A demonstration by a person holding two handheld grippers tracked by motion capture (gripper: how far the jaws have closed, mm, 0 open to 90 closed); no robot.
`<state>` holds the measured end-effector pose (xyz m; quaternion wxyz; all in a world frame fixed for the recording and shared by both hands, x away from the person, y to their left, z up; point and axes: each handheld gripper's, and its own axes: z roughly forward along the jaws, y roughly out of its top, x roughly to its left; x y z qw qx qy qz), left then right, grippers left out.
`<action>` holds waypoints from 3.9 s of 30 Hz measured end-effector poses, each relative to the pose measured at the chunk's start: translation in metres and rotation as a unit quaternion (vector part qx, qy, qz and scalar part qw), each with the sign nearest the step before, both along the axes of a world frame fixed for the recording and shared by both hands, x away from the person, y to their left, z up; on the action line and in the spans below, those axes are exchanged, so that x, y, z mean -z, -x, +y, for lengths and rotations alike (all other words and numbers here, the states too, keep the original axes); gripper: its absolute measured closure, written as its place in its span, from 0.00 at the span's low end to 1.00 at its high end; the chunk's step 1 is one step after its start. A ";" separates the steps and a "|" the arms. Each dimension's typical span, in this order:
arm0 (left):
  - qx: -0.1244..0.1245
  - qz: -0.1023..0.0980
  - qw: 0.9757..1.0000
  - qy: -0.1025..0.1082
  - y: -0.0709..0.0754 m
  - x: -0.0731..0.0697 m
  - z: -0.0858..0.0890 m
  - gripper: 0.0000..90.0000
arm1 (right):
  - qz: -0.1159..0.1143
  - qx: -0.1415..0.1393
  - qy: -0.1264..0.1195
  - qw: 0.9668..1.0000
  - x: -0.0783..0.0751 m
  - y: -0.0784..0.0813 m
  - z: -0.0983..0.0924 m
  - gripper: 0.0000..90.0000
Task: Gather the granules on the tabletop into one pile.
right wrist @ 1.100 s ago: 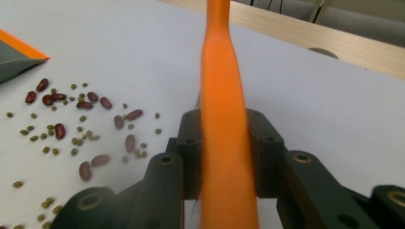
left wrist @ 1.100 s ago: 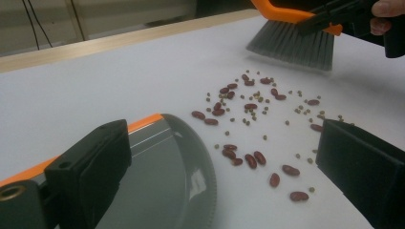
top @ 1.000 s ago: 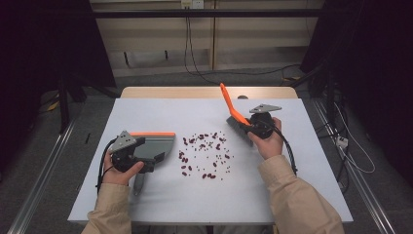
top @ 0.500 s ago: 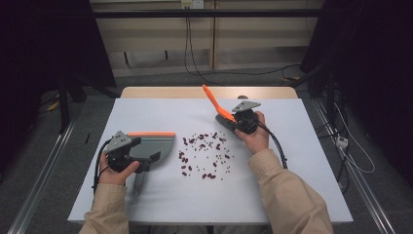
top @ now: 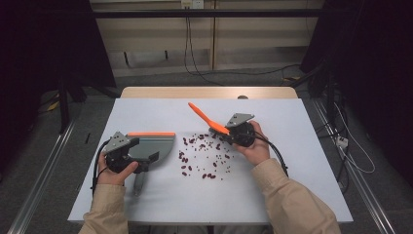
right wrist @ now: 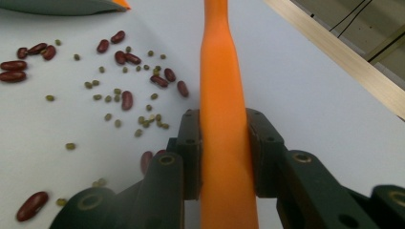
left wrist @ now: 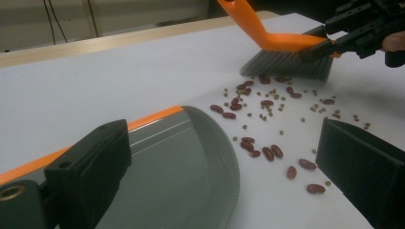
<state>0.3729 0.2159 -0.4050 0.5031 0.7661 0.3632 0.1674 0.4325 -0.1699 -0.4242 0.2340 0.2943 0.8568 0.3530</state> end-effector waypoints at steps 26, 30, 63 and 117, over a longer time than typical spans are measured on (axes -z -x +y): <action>0.005 -0.001 1.000 -0.004 0.001 0.001 -0.004 0.05 | 0.004 -0.026 -0.017 1.000 -0.003 0.042 0.009 0.79; 0.005 -0.001 1.000 -0.006 0.001 0.001 -0.004 0.05 | 0.003 -0.031 -0.028 0.999 -0.005 0.043 0.008 0.79; 0.003 0.008 1.000 0.002 -0.002 0.003 -0.003 0.05 | 0.063 0.075 -0.111 0.989 -0.005 -0.046 0.001 0.69; -0.007 0.002 1.000 0.003 -0.002 0.000 0.003 0.05 | 0.037 -0.153 -0.026 0.987 -0.005 -0.003 0.044 0.79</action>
